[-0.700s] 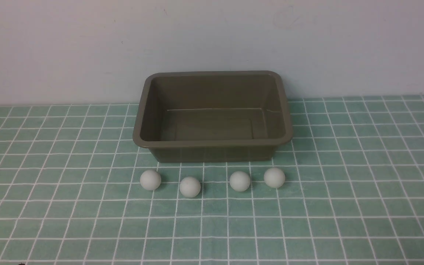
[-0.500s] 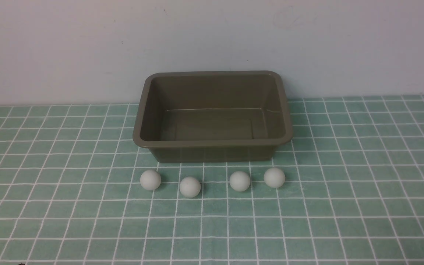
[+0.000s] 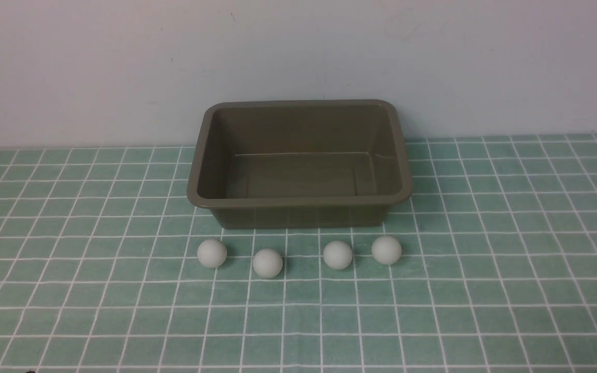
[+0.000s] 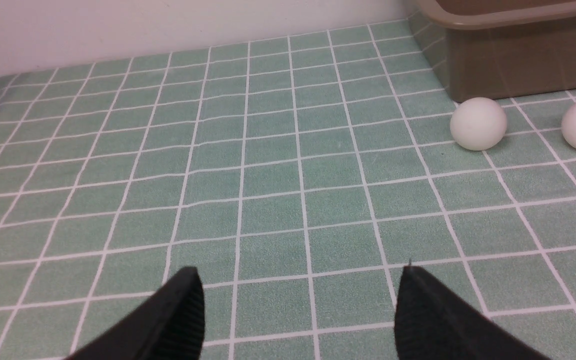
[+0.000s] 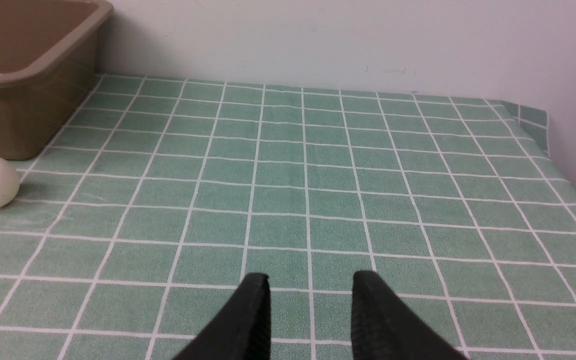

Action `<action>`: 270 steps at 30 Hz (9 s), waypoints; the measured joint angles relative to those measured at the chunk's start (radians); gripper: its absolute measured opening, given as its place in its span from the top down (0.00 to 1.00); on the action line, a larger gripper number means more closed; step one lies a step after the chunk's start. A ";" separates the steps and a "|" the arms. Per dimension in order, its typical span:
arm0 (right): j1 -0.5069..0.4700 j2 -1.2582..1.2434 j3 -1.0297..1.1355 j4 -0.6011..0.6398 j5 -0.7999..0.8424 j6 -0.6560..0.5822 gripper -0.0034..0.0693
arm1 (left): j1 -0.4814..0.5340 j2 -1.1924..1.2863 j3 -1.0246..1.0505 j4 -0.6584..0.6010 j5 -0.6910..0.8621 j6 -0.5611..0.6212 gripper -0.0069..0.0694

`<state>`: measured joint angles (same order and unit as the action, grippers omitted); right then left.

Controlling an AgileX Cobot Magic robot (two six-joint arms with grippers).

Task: Put the table tennis balls in the box on the green coffee tablecloth.
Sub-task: 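Reach for and grasp a ping pong ball on the table beside the basket, then drop the ball into the bin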

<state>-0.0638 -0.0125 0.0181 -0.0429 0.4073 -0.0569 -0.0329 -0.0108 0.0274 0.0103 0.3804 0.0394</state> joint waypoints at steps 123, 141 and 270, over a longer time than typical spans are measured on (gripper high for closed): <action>0.000 -0.001 -0.466 0.302 0.292 0.069 0.65 | 0.000 0.000 0.001 -0.430 -0.301 -0.026 0.31; 0.000 -0.001 -0.466 0.302 0.292 0.067 0.65 | 0.000 0.079 -0.226 -0.572 -0.008 0.075 0.31; 0.000 -0.001 -0.466 0.332 0.399 0.038 0.65 | -0.169 1.710 -1.220 -1.122 0.060 1.374 0.45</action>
<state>-0.0638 -0.0132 -0.4482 0.2889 0.8059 -0.0193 -0.2014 1.6995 -1.1930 -1.1116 0.4404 1.4130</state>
